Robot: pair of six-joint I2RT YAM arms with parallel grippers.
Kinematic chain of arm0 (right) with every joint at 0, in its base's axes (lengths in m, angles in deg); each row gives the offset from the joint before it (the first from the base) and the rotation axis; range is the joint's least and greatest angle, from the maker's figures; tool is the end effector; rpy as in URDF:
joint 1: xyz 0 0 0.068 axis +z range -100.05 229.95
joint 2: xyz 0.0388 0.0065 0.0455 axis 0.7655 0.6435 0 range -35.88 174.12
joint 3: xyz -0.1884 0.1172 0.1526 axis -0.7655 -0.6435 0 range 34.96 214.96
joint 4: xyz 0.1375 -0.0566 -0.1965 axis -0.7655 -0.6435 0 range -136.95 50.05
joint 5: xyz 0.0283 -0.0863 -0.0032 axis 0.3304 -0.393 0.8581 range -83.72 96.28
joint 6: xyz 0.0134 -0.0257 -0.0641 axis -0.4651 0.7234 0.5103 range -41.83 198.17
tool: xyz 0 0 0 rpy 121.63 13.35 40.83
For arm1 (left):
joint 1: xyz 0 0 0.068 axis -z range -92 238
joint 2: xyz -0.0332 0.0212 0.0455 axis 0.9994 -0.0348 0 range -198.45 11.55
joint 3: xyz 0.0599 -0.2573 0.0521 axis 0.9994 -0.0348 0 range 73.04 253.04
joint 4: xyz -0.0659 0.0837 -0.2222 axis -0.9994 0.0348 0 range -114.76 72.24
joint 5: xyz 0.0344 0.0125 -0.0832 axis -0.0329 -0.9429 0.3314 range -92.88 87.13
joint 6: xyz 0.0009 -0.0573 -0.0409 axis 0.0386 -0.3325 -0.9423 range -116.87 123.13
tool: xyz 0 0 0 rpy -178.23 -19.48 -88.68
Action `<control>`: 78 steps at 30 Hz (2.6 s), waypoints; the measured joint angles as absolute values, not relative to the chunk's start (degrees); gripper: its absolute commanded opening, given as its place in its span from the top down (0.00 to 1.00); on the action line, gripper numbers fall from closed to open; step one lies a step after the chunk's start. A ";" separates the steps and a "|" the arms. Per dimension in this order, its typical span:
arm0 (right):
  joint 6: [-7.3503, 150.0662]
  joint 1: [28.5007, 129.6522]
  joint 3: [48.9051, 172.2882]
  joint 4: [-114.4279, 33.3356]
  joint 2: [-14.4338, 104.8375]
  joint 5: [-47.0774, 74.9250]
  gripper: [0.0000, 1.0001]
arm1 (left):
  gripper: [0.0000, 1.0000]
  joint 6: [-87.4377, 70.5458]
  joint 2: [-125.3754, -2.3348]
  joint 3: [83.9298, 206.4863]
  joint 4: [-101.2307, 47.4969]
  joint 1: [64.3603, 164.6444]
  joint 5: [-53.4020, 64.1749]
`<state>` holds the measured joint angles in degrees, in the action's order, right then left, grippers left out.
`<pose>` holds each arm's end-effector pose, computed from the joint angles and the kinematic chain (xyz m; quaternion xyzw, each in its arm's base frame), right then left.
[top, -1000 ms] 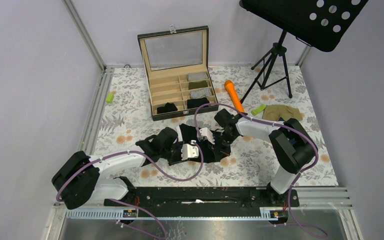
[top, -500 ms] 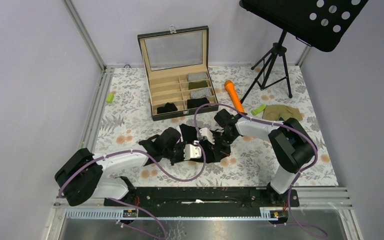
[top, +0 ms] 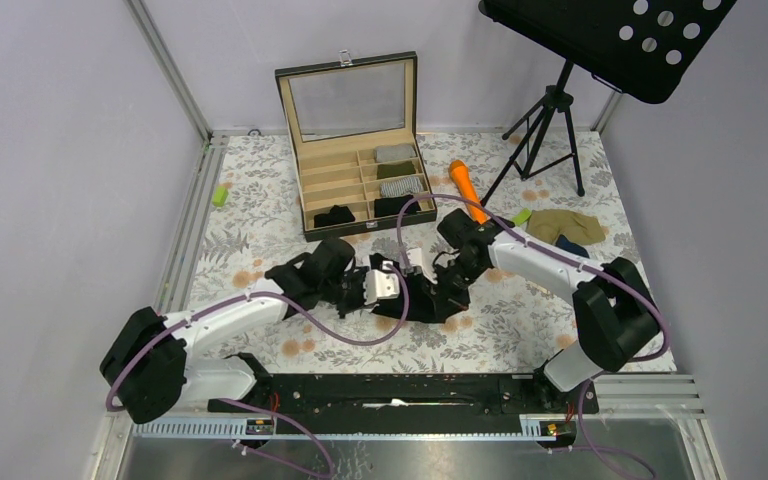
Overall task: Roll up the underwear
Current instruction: Fold the underwear at the center of the board.
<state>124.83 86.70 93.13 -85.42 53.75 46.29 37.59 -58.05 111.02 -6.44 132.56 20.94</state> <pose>0.1954 0.1922 0.1906 -0.6501 0.6711 0.3294 0.1359 0.1527 -0.1831 0.1917 0.6394 0.6643 -0.2226 0.3168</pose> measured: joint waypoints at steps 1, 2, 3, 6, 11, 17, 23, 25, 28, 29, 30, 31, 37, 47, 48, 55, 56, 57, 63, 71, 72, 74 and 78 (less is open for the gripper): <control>124.83 86.55 93.24 -86.19 53.48 46.69 1.00 | 1.00 37.42 -58.03 111.37 -6.31 132.30 21.16; 124.80 86.29 93.27 -86.91 53.35 47.19 1.00 | 1.00 37.26 -58.03 111.69 -6.31 132.06 21.35; 124.83 85.98 93.29 -87.50 53.35 47.67 1.00 | 1.00 37.09 -58.03 112.00 -6.33 131.82 21.42; 124.80 83.99 93.29 -88.86 53.35 48.98 1.00 | 1.00 36.87 -58.95 113.55 -6.57 131.36 21.62; 124.87 78.07 96.13 -91.35 55.95 51.25 1.00 | 1.00 36.67 -63.71 116.57 -8.97 130.00 21.40; 124.94 72.21 101.37 -93.40 62.07 52.89 1.00 | 1.00 37.00 -72.24 123.28 -12.03 128.69 20.85; 124.91 67.73 106.97 -94.69 69.90 54.01 1.00 | 1.00 38.62 -79.58 128.81 -13.58 127.14 20.22; 124.74 66.33 108.89 -95.17 72.37 54.03 1.00 | 1.00 39.01 -81.72 130.03 -14.11 126.22 19.91; 124.06 64.80 112.59 -95.37 76.02 54.03 1.00 | 1.00 39.36 -84.41 131.56 -14.17 124.78 19.52; 123.71 64.36 113.99 -95.37 77.26 54.01 1.00 | 1.00 39.41 -85.29 132.06 -14.13 124.38 19.36; 123.38 64.04 115.23 -95.39 78.40 53.99 1.00 | 1.00 39.49 -86.20 132.68 -14.13 124.01 19.23; 123.19 63.80 116.48 -95.39 79.49 53.96 1.00 | 1.00 39.58 -87.14 133.48 -14.02 123.68 19.15; 121.77 63.27 121.51 -95.81 84.78 53.77 1.00 | 0.99 39.58 -92.48 138.84 -14.13 122.61 17.73; 116.52 62.90 124.39 -94.39 89.98 53.09 0.92 | 0.84 37.72 -97.11 142.23 -14.52 122.09 15.74; 115.93 62.90 124.37 -94.19 89.98 52.87 0.90 | 0.82 37.04 -97.33 142.55 -14.46 122.09 15.45; 112.91 62.88 124.19 -92.81 89.39 51.43 0.50 | 0.60 32.43 -97.35 145.16 -14.87 122.05 13.94; 112.56 62.88 123.97 -92.55 88.83 50.93 0.46 | 0.56 31.54 -97.29 145.44 -14.92 122.05 13.79; 112.15 62.86 123.65 -92.05 88.08 50.44 0.42 | 0.54 30.47 -97.00 145.55 -14.87 122.05 13.66; 111.19 62.86 123.52 -89.80 84.02 48.78 0.32 | 0.52 25.44 -91.69 145.57 -13.65 122.05 13.16; 111.30 63.42 123.71 -89.21 85.96 45.64 0.47 | 0.51 20.56 -79.17 140.15 -9.61 122.05 13.16; 111.27 63.53 123.58 -88.88 86.27 45.24 0.53 | 0.51 20.19 -78.16 139.25 -8.77 122.05 13.20; 111.25 63.75 123.17 -88.64 86.71 44.85 0.62 | 0.51 19.32 -76.24 137.05 -7.40 122.05 13.40; 110.38 64.60 121.24 -88.00 86.97 45.31 0.73 | 0.51 17.81 -73.99 133.05 -4.82 122.05 14.03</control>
<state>110.38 64.60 121.24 -88.00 86.97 45.31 17.81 -73.99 133.05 -4.82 122.05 14.03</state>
